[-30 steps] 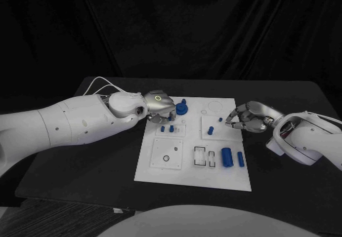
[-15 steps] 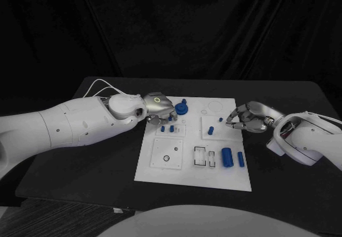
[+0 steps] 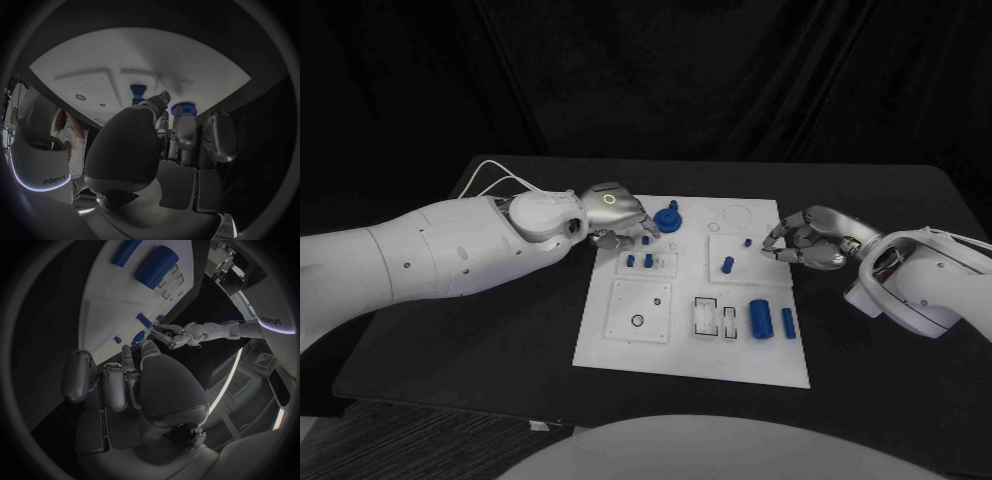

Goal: Assemble the parts on the task board

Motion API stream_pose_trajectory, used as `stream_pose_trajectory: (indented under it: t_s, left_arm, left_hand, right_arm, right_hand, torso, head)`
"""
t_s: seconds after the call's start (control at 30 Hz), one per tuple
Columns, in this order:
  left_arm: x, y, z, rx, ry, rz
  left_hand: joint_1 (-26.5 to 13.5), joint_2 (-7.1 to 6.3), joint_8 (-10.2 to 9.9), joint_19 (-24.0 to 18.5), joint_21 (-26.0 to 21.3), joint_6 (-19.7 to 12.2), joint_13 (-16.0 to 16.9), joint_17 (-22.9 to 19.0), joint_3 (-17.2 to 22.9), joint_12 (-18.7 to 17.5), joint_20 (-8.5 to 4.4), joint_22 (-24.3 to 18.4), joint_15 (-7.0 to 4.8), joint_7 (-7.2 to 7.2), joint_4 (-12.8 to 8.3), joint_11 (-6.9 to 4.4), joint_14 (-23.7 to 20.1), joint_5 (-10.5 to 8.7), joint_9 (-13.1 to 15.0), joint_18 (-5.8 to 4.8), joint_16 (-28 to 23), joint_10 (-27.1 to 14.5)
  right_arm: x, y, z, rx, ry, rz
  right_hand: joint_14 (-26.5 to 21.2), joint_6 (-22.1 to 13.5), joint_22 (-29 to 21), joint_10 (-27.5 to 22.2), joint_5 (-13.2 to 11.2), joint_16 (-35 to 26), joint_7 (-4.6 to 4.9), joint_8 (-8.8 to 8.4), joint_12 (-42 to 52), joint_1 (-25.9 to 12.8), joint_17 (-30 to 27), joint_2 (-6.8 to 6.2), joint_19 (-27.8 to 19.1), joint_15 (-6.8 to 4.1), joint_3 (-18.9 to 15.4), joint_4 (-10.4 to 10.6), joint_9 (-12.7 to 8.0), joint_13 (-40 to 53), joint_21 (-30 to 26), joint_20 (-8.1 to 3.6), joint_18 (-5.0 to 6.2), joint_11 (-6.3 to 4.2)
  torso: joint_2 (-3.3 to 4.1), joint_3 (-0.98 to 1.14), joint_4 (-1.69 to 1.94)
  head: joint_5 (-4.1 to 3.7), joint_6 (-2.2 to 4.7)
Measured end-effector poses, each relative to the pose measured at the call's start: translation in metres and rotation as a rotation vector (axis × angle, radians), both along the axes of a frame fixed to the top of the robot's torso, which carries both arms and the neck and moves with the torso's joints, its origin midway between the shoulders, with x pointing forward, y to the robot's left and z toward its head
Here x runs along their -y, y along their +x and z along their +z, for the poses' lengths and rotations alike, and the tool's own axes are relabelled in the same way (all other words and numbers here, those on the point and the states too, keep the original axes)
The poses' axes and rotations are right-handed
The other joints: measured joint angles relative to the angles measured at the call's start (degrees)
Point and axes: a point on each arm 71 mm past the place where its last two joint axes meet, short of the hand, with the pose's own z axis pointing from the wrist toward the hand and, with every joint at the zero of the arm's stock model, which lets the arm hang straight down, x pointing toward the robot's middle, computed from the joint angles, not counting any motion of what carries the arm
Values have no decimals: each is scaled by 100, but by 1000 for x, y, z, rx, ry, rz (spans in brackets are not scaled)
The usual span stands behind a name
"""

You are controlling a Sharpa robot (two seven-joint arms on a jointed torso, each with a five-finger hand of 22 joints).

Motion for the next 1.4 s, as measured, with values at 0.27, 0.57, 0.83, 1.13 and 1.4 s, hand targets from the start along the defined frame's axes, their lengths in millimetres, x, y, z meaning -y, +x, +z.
stream_pose_trajectory:
  t_s: [0.27,0.57,0.83,1.13,1.4]
  left_arm:
    - [-32,-4,15,98,-98,31]
    - [-71,-9,41,114,-247,131]
    - [-104,-20,47,-137,-517,264]
    - [-107,-31,45,-584,-970,277]
    - [-90,-49,42,-928,-1322,211]
  left_hand:
    - [181,-180,1,0,-30,163,7,1,31,73,-1,0,1,-22,34,-22,3,-67,-27,1,0,184]
    - [233,-232,13,-358,-843,475,96,-1025,48,174,9,0,-46,86,331,-13,-442,-67,-67,3,-782,242]
    - [-553,39,43,-2806,-4199,300,455,-2685,-1009,317,312,-1,621,753,965,687,-2935,413,-208,315,-2890,-652]
    - [-581,904,44,-5784,-6803,144,488,-4236,-2564,1223,650,-1629,748,997,997,565,-5932,1230,-291,314,-5426,-3159]
    - [-765,1263,-22,-7393,-6853,-685,-203,-5449,-3183,930,639,-3537,695,932,1011,215,-7486,1110,-397,317,-7061,-4585]
  right_arm:
    - [5,0,4,10,-1,-9]
    - [-5,14,40,102,2,13]
    - [-34,33,80,273,-94,118]
    - [-67,49,78,400,-346,286]
    - [-75,51,60,384,-508,358]
  right_hand:
    - [0,0,0,0,0,-67,0,0,-2,108,0,-107,-4,0,46,-47,0,-1,-87,-3,0,0]
    - [-30,-1,0,-723,1,-217,1,0,-920,463,0,-340,-153,29,167,-166,-3,111,-356,10,1,46]
    - [-4,-29,0,-3425,1,-460,72,-1,-4173,875,0,-484,-327,57,311,-24,-17,-2729,-789,62,3,112]
    - [-195,-116,0,-4696,-1373,-733,-138,-306,-6204,1237,-4,-1509,-820,92,2797,-93,-187,-4495,-1369,99,398,293]
    - [-234,-166,0,-4862,-939,-799,-273,-306,-6193,515,-62,-1681,-857,130,2692,-138,-184,-4726,-1531,143,399,256]
  torso:
    - [-2,-2,0]
    - [-2,-12,-1]
    - [-18,-13,3]
    - [-4,-9,11]
    - [-9,-30,40]
  head:
    - [-58,0]
    - [-108,0]
    - [-213,0]
    - [-321,0]
    - [-484,0]
